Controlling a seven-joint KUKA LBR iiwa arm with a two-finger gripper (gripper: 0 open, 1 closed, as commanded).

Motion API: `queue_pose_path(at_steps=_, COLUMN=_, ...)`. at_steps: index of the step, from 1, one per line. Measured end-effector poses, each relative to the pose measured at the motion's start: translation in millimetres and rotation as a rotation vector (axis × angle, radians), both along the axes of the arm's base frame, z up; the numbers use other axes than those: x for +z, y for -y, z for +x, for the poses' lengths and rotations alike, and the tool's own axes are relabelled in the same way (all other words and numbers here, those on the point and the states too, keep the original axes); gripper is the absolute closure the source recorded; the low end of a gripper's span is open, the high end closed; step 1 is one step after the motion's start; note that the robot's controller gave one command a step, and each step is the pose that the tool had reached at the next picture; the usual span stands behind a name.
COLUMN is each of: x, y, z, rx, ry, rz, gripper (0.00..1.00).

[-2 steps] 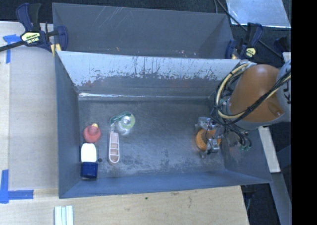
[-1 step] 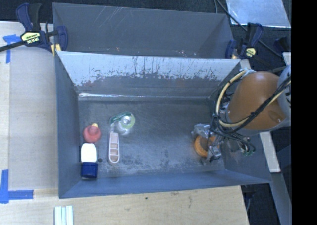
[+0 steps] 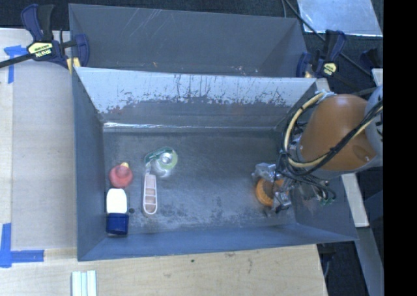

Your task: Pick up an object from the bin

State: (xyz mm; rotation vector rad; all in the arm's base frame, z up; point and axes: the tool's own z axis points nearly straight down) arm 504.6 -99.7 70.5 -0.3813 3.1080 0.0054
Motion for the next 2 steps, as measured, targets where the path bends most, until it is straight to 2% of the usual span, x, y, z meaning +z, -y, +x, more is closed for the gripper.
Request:
queue_pose_path(at_steps=1, x=22, y=11, z=14.1, rx=0.042, ry=0.007, rz=-0.002, gripper=1.0)
queue_pose_path(at_steps=2, x=129, y=5, z=4.3, rx=0.053, ry=0.0, rz=0.0, gripper=1.0)
